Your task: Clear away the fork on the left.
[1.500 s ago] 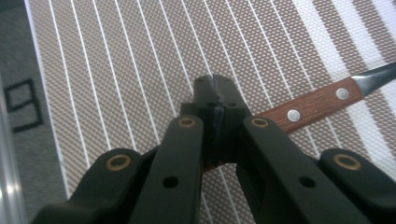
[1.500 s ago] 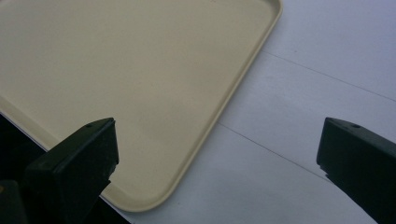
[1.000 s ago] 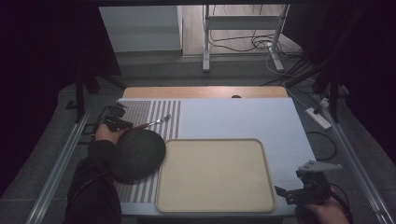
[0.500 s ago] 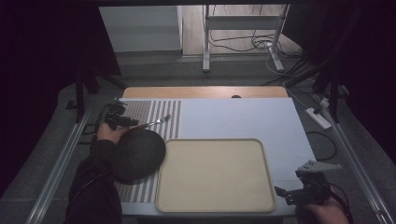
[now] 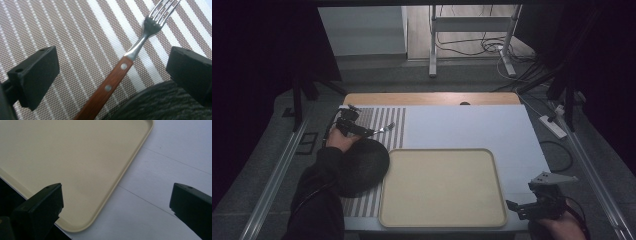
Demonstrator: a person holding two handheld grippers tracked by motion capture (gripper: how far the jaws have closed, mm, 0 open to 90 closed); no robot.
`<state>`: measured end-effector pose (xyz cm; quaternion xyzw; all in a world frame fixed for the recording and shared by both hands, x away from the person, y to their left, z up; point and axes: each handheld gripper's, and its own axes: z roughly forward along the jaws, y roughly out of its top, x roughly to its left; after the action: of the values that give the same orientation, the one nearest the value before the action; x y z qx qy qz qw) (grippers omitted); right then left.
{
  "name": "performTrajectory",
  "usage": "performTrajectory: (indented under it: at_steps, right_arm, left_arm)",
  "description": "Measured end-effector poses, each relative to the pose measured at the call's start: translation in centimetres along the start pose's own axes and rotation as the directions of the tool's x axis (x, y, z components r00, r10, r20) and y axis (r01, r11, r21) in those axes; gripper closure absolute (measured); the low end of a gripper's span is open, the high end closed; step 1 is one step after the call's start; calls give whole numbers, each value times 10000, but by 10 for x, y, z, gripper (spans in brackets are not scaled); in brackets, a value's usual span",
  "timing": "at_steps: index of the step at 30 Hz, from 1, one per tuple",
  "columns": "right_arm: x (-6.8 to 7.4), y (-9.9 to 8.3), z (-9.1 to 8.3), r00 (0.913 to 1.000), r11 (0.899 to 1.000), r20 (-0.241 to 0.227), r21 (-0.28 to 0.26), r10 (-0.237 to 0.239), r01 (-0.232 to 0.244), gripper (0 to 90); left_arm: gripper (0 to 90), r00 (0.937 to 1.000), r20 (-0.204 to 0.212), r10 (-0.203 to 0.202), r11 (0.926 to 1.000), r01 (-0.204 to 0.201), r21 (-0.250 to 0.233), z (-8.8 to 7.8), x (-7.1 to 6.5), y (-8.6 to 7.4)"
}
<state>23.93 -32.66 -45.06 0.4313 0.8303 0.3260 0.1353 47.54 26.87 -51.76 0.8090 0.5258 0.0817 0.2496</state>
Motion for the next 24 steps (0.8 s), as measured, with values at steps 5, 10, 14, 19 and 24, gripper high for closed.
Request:
performTrajectory:
  at_steps: [5, 10, 14, 19, 24]
  right_arm:
    - [0, 0, 0, 10000, 10000, -24, -4, -21, 21, 0]
    - [0, -1, -1, 10000, 10000, -39, -9, -32, 32, 0]
    - [0, -1, -1, 10000, 10000, -36, 6, -35, 35, 0]
    - [1, -1, -1, 10000, 10000, -32, 11, -30, 30, 0]
    - [0, -1, -1, 10000, 10000, -43, -5, -5, 5, 0]
  left_arm:
    - [0, 9994, -68, 331, 9983, -327, 482, 11, -5, 4]
    - [114, 9977, -339, 593, 9949, -563, 836, 16, -4, 2]
    - [257, 9947, -192, 1014, 9926, -998, 696, 12, -2, 0]
    - [468, 9905, 86, 1371, 9894, -1373, 470, 8, 7, -4]
    - [671, 9868, 276, 1596, 9867, -1603, 256, 6, 19, -5]
